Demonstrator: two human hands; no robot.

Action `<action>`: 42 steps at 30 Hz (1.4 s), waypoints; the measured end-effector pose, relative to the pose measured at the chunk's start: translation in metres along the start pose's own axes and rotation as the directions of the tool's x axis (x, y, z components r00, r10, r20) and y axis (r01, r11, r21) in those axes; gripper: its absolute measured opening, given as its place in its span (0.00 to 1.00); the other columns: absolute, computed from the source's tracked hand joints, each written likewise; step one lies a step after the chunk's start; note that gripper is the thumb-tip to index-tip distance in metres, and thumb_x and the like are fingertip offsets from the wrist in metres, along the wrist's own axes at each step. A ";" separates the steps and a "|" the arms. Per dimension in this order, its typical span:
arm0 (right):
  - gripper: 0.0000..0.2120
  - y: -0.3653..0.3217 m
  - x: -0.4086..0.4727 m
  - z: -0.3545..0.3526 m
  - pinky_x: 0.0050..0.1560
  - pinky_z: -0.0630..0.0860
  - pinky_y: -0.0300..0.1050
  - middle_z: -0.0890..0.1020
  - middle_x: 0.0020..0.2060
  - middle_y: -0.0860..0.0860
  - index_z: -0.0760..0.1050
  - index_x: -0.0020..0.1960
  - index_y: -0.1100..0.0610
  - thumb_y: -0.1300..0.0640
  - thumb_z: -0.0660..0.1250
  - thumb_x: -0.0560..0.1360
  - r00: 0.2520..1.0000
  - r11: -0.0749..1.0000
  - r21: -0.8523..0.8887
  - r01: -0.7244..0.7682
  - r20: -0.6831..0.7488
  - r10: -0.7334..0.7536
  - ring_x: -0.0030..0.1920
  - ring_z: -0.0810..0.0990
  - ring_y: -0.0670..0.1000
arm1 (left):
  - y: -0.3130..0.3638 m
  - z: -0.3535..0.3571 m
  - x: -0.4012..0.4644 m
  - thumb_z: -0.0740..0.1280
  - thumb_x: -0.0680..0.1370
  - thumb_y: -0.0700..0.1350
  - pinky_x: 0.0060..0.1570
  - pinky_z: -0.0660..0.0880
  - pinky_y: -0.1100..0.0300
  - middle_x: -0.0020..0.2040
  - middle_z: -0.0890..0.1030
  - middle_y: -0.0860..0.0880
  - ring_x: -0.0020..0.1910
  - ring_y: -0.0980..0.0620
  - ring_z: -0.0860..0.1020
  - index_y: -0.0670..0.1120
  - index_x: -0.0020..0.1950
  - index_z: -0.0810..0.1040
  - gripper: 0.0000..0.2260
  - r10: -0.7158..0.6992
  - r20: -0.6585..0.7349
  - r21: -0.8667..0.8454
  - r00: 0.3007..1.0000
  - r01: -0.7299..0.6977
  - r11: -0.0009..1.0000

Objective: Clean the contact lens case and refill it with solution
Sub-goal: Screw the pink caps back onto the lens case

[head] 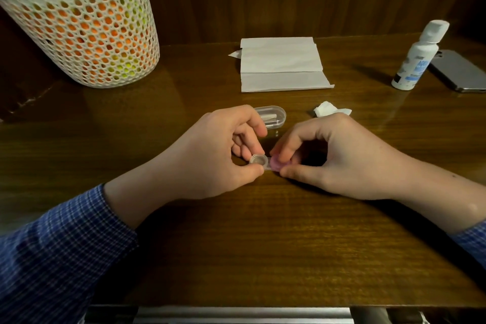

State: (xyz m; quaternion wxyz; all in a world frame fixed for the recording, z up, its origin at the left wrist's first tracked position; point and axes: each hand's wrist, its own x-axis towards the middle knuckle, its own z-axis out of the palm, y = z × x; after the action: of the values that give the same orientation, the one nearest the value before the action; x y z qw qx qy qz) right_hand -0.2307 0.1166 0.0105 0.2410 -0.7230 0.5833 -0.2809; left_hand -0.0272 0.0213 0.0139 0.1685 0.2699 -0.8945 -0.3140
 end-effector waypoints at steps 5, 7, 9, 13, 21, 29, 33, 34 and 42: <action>0.04 -0.001 0.001 0.007 0.49 0.83 0.45 0.86 0.41 0.41 0.86 0.41 0.47 0.51 0.80 0.68 0.995 1.000 -0.008 -0.004 -0.102 0.003 0.45 0.84 0.41 | 0.000 0.000 -0.001 0.80 0.72 0.43 0.46 0.82 0.60 0.44 0.86 0.55 0.45 0.58 0.85 0.48 0.60 0.78 0.19 0.001 -0.007 0.000 1.000 -0.001 1.000; 0.05 -0.002 0.001 0.010 0.49 0.83 0.47 0.86 0.40 0.42 0.85 0.40 0.47 0.49 0.80 0.67 0.990 1.000 -0.016 -0.006 -0.140 0.004 0.45 0.84 0.42 | 0.000 0.000 -0.001 0.80 0.72 0.43 0.46 0.82 0.60 0.44 0.86 0.55 0.45 0.59 0.85 0.48 0.60 0.78 0.20 -0.006 -0.006 -0.004 1.000 0.006 1.000; 0.06 -0.002 0.001 0.010 0.48 0.83 0.48 0.85 0.41 0.42 0.85 0.41 0.47 0.48 0.79 0.67 0.991 1.000 -0.028 0.006 -0.136 -0.009 0.44 0.83 0.43 | 0.001 0.000 -0.001 0.79 0.72 0.43 0.46 0.82 0.59 0.44 0.86 0.55 0.45 0.58 0.85 0.48 0.61 0.78 0.20 -0.006 -0.007 -0.007 1.000 0.006 1.000; 0.05 0.001 0.001 0.002 0.48 0.83 0.44 0.85 0.48 0.41 0.86 0.46 0.48 0.54 0.79 0.71 1.000 1.000 -0.007 0.019 -0.009 -0.019 0.44 0.84 0.46 | 0.001 0.000 -0.001 0.80 0.72 0.43 0.46 0.82 0.60 0.44 0.86 0.55 0.45 0.58 0.84 0.48 0.61 0.78 0.20 -0.005 -0.006 -0.005 1.000 0.005 1.000; 0.05 -0.002 0.001 0.010 0.50 0.82 0.47 0.86 0.41 0.41 0.86 0.41 0.47 0.48 0.79 0.67 0.992 1.000 -0.020 0.006 -0.126 -0.009 0.45 0.84 0.42 | 0.001 0.000 -0.002 0.80 0.72 0.43 0.46 0.82 0.61 0.44 0.86 0.56 0.44 0.59 0.84 0.48 0.61 0.78 0.20 0.000 -0.005 0.005 1.000 0.000 1.000; 0.04 0.000 0.000 0.004 0.54 0.83 0.43 0.87 0.44 0.40 0.86 0.43 0.47 0.55 0.79 0.70 0.999 1.000 -0.002 -0.006 -0.046 0.006 0.49 0.85 0.39 | -0.001 0.000 -0.002 0.80 0.72 0.43 0.47 0.82 0.64 0.44 0.85 0.56 0.45 0.59 0.84 0.48 0.60 0.78 0.20 0.013 -0.013 0.016 1.000 -0.013 1.000; 0.04 -0.004 -0.002 0.008 0.55 0.82 0.43 0.87 0.43 0.40 0.86 0.41 0.47 0.54 0.80 0.70 0.995 1.000 -0.019 -0.024 -0.097 0.022 0.48 0.84 0.36 | 0.000 0.000 -0.002 0.80 0.72 0.43 0.46 0.81 0.66 0.44 0.85 0.56 0.45 0.59 0.84 0.48 0.60 0.78 0.20 0.013 -0.010 0.021 1.000 -0.013 1.000; 0.04 -0.005 -0.002 0.009 0.55 0.82 0.43 0.87 0.42 0.40 0.86 0.41 0.46 0.54 0.80 0.70 0.994 0.999 -0.026 -0.027 -0.107 0.024 0.48 0.84 0.36 | 0.000 0.000 -0.002 0.80 0.72 0.43 0.46 0.81 0.65 0.44 0.85 0.56 0.45 0.59 0.84 0.48 0.60 0.78 0.20 0.013 -0.010 0.025 1.000 -0.013 1.000; 0.05 -0.012 -0.005 0.016 0.54 0.82 0.42 0.85 0.41 0.39 0.85 0.39 0.48 0.55 0.80 0.70 0.987 0.996 -0.078 -0.046 -0.159 0.033 0.47 0.83 0.37 | 0.003 0.002 -0.004 0.80 0.72 0.42 0.47 0.82 0.63 0.44 0.85 0.56 0.45 0.61 0.84 0.49 0.59 0.78 0.19 -0.009 -0.024 0.021 1.000 0.010 1.000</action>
State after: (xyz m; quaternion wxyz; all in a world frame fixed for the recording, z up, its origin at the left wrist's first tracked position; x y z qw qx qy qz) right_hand -0.2119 0.1239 0.0063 0.1702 -0.6960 0.6257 -0.3084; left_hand -0.0261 0.0263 0.0141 0.1747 0.2797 -0.8944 -0.3021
